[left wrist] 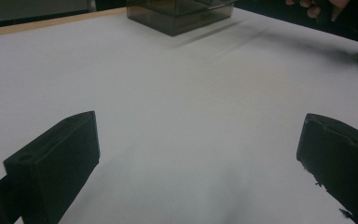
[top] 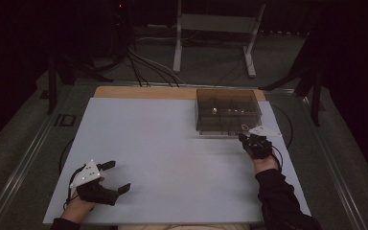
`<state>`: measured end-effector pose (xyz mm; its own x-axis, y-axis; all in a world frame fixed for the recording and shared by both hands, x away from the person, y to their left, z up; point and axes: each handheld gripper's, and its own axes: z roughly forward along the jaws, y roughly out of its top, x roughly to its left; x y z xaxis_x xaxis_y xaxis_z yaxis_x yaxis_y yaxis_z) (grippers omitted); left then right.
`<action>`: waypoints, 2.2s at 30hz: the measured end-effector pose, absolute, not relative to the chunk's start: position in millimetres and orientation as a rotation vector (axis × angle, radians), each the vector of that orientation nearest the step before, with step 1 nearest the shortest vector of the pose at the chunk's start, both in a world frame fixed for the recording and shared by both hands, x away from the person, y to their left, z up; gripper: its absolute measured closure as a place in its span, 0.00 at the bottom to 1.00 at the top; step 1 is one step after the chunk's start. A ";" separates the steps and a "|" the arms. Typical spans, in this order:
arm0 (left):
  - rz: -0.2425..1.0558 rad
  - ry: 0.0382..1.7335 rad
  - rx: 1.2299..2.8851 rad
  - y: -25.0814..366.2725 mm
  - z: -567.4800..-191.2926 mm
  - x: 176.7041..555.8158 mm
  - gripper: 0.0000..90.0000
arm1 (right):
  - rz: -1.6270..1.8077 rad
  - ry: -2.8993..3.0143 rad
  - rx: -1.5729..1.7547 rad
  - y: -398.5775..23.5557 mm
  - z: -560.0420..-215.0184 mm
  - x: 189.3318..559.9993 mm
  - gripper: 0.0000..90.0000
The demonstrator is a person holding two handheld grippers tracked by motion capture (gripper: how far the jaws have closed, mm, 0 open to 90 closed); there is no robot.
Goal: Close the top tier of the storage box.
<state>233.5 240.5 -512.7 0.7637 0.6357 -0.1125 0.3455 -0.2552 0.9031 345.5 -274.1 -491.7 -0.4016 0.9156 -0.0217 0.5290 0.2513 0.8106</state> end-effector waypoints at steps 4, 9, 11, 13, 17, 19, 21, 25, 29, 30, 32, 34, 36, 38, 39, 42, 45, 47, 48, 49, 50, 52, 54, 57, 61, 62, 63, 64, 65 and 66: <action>0.331 0.753 1.867 240.5 -512.7 233.5 0.00 | 1.020 2.026 1.308 -274.0 -491.3 346.9 1.00; 0.332 0.753 1.868 240.5 -512.7 233.4 0.00 | 1.022 2.017 1.308 -274.5 -489.7 348.7 1.00; 0.331 0.753 1.868 240.6 -512.8 233.4 0.00 | 1.022 2.017 1.309 -274.5 -489.5 349.5 1.00; 0.331 0.753 1.867 240.6 -512.7 233.5 0.00 | 1.023 2.014 1.310 -274.3 -489.3 350.1 1.00; 0.331 0.753 1.867 240.6 -512.7 233.5 0.00 | 1.023 2.013 1.306 -273.4 -488.4 351.1 1.00; 0.331 0.753 1.867 240.5 -512.7 233.4 0.00 | 1.021 2.014 1.300 -272.9 -488.1 351.8 1.00; 0.331 0.753 1.868 240.6 -512.7 233.4 0.00 | 1.018 2.013 1.299 -272.6 -488.1 352.5 1.00; 0.330 0.753 1.867 240.7 -512.7 233.5 0.00 | 1.017 2.010 1.300 -272.6 -488.2 354.0 1.00; 0.331 0.753 1.869 240.6 -512.7 233.4 0.00 | 1.014 2.009 1.299 -272.2 -488.1 354.8 1.00; 0.331 0.753 1.867 240.6 -512.6 233.4 0.00 | 1.013 2.009 1.300 -272.1 -488.1 355.1 1.00; 0.330 0.755 1.867 240.7 -512.7 233.4 0.00 | 1.010 2.009 1.299 -272.1 -488.5 356.6 1.00; 0.330 0.753 1.868 240.7 -512.7 233.5 0.00 | 1.007 2.009 1.302 -271.9 -489.1 357.7 1.00; 0.329 0.752 1.867 240.7 -512.7 233.4 0.00 | 1.004 2.010 1.303 -272.0 -489.5 358.5 1.00; 0.330 0.753 1.868 240.6 -512.7 233.4 0.00 | 1.004 2.011 1.303 -272.0 -489.5 359.0 1.00; 0.330 0.753 1.868 240.7 -512.7 233.4 0.00 | 1.004 2.010 1.302 -271.8 -489.5 359.3 1.00; 0.330 0.754 1.867 240.7 -512.7 233.4 0.00 | 1.003 2.010 1.301 -271.5 -489.4 359.9 1.00; 0.330 0.753 1.867 240.7 -512.7 233.4 0.00 | 1.000 2.012 1.304 -271.0 -490.1 361.5 1.00; 0.330 0.753 1.869 240.8 -512.7 233.4 0.00 | 0.998 2.012 1.304 -270.8 -490.3 362.0 1.00; 0.331 0.754 1.868 240.7 -512.7 233.4 0.00 | 0.999 2.011 1.304 -270.7 -490.3 362.3 1.00; 0.331 0.753 1.868 240.8 -512.7 233.4 0.00 | 1.000 2.011 1.305 -270.7 -490.3 362.6 1.00; 0.331 0.753 1.868 240.8 -512.7 233.4 0.00 | 0.999 2.012 1.302 -270.6 -490.4 362.8 1.00; 0.330 0.755 1.867 240.7 -512.8 233.4 0.00 | 0.999 2.012 1.303 -270.5 -490.3 363.4 1.00; 0.330 0.754 1.868 240.7 -512.8 233.4 0.00 | 0.998 2.011 1.303 -270.3 -490.5 364.1 1.00; 0.330 0.754 1.868 240.7 -512.7 233.4 0.00 | 0.994 2.011 1.304 -270.0 -490.8 365.0 1.00; 0.330 0.754 1.868 240.8 -512.7 233.3 0.00 | 0.993 2.013 1.304 -269.7 -491.3 366.1 1.00; 0.330 0.753 1.868 240.8 -512.7 233.3 0.00 | 0.992 2.014 1.304 -269.7 -491.3 366.3 1.00; 0.330 0.753 1.868 240.8 -512.8 233.3 0.00 | 0.993 2.014 1.303 -269.7 -491.4 366.6 1.00; 0.329 0.754 1.868 240.8 -512.8 233.4 0.00 | 0.992 2.013 1.303 -269.7 -491.6 367.0 1.00; 0.329 0.754 1.868 240.8 -512.7 233.4 0.00 | 0.991 2.013 1.304 -269.8 -491.7 367.4 1.00; 0.330 0.752 1.868 240.8 -512.7 233.4 0.00 | 0.990 2.012 1.304 -269.9 -491.8 367.7 1.00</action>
